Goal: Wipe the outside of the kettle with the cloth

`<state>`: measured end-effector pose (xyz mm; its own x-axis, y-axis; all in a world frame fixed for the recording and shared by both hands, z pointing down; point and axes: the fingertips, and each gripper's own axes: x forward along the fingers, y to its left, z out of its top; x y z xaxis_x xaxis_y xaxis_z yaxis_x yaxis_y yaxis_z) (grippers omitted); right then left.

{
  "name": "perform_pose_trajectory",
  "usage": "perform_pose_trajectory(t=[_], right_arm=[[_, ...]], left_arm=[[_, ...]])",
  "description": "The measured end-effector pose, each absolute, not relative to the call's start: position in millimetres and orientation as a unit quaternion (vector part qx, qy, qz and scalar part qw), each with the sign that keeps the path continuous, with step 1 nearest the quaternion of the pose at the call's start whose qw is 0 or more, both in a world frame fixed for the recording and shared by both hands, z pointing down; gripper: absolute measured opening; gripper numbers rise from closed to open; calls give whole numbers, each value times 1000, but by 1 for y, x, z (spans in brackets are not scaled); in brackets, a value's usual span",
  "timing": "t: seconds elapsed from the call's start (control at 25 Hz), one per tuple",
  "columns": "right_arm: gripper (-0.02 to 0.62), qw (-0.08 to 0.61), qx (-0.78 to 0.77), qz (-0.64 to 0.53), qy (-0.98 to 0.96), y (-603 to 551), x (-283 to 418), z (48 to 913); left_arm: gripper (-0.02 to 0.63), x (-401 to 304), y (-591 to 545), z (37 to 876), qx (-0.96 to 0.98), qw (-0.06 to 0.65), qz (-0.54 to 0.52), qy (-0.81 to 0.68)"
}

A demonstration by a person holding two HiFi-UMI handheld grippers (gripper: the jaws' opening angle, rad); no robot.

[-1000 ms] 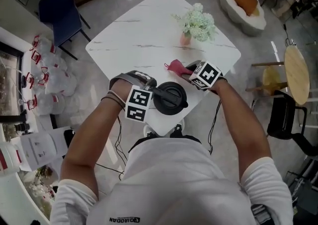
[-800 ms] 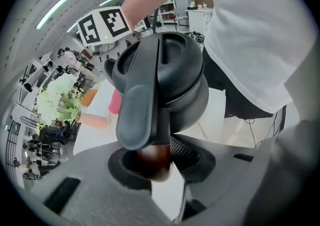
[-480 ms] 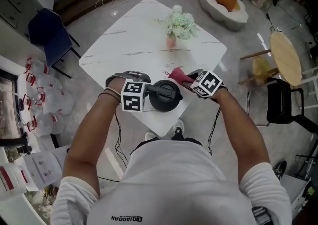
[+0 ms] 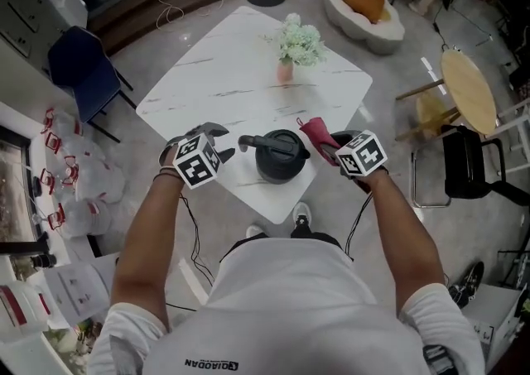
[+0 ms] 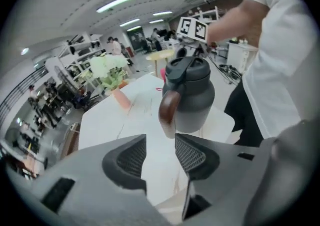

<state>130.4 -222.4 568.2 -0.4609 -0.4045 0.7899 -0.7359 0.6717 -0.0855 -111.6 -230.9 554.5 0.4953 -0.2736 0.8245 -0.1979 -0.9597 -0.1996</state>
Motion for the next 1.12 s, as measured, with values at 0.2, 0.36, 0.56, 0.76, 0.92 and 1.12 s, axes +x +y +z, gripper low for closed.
perform_pose_trajectory(t=[0.2, 0.36, 0.56, 0.76, 0.92, 1.12], right_arm=[[104, 317, 414, 254, -815, -177, 132, 571], [106, 266, 454, 280, -803, -146, 124, 570], [106, 205, 466, 307, -804, -118, 112, 558], [106, 145, 461, 335, -809, -106, 111, 540], [106, 118, 448, 337, -819, -95, 119, 522], [106, 132, 434, 291, -842, -75, 132, 506]], left_arm=[[140, -123, -203, 553, -890, -89, -376, 241], [124, -127, -179, 559, -887, -179, -310, 292], [92, -117, -144, 548, -875, -268, -225, 335], [32, -112, -115, 539, -855, -314, -160, 381], [3, -95, -89, 534, -848, -326, -140, 394], [0, -72, -66, 514, -852, -282, -138, 420]])
